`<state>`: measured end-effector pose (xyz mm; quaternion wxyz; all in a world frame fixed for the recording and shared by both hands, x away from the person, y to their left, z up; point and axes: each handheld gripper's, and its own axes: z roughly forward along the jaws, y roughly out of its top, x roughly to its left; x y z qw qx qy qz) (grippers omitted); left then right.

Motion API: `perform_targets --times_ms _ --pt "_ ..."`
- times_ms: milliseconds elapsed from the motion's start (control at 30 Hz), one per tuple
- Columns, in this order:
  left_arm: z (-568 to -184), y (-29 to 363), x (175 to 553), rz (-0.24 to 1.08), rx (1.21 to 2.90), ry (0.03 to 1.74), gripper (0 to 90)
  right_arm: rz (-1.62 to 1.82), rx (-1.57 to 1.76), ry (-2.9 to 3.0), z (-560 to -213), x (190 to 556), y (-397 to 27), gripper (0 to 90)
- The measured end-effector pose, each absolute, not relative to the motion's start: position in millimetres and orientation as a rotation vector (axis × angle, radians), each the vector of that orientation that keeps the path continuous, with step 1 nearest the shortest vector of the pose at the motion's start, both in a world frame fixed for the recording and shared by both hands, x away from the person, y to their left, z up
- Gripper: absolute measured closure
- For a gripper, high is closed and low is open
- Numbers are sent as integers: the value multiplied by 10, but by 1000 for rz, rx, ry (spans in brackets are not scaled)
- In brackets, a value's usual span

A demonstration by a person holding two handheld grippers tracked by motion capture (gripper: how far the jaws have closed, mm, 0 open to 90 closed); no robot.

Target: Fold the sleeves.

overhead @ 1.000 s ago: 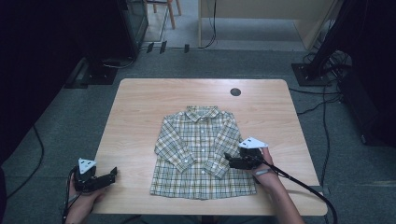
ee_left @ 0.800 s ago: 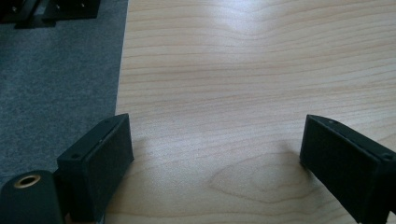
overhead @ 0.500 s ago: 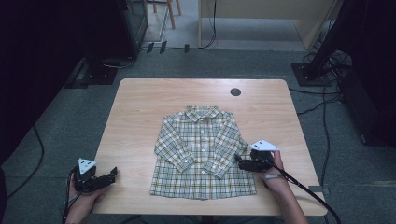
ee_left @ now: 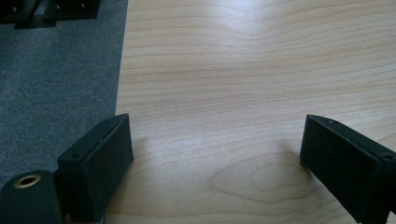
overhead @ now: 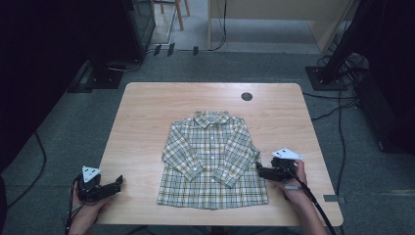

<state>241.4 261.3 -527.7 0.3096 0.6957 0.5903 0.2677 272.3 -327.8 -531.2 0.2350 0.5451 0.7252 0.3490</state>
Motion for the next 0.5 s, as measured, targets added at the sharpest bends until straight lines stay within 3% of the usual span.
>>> perform_targets --times_ms 500 --pt "-5277 2612 2413 708 1838 1559 97 906 1516 1975 -5323 2615 -3532 113"
